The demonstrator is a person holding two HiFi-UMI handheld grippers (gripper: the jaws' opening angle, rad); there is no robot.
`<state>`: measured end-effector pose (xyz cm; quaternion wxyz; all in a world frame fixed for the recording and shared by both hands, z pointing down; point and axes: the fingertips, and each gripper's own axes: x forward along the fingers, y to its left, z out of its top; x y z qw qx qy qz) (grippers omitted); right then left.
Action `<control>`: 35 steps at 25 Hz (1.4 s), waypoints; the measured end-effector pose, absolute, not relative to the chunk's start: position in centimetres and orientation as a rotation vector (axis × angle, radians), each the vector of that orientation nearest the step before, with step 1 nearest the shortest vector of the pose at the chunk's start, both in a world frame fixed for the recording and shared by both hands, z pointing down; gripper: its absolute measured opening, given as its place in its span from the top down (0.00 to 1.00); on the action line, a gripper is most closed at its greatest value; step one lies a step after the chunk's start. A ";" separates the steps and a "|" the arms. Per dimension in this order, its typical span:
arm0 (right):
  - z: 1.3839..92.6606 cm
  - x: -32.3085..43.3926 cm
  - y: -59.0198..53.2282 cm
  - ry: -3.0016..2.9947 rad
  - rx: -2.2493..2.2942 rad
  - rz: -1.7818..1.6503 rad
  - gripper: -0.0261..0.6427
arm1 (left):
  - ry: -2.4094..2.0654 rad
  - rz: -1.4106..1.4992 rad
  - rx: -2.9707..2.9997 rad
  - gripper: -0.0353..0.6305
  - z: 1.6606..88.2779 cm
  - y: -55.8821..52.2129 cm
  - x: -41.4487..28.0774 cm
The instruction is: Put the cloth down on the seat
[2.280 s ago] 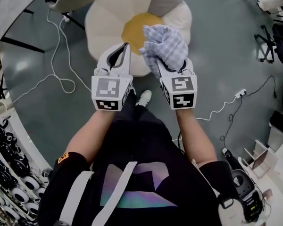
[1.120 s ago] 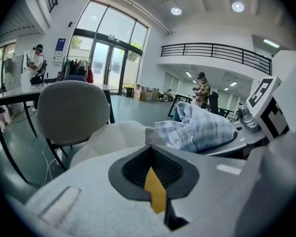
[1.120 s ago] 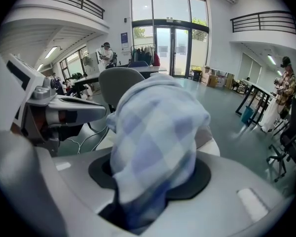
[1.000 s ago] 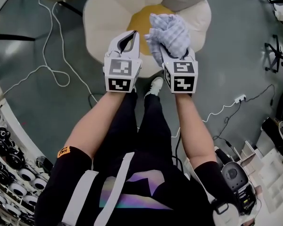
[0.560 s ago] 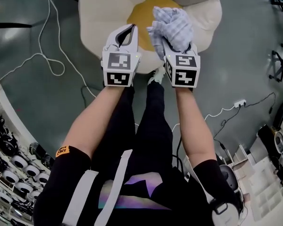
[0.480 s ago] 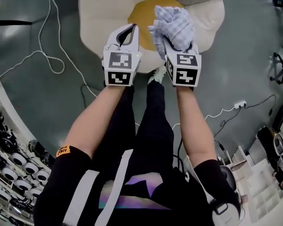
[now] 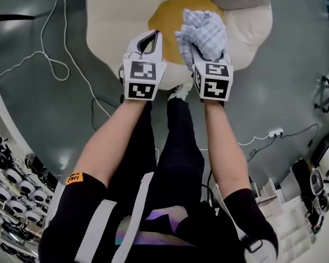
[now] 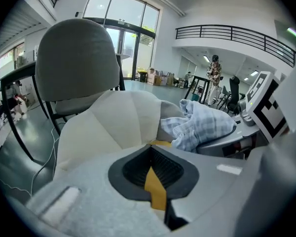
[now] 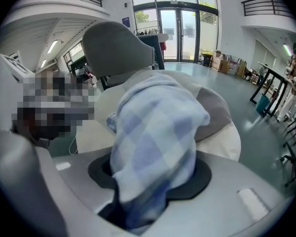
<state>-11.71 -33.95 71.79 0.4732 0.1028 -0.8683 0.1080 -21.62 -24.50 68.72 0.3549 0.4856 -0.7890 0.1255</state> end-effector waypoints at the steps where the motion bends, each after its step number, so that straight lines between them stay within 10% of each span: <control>1: 72.5 -11.7 -34.1 -2.121 0.247 0.266 0.62 | -2.036 0.328 1.249 0.94 69.4 -24.7 -21.6; 35: 89.2 -14.5 -36.7 -2.068 0.184 0.247 0.60 | -2.002 0.374 1.250 0.94 85.1 -28.6 -22.9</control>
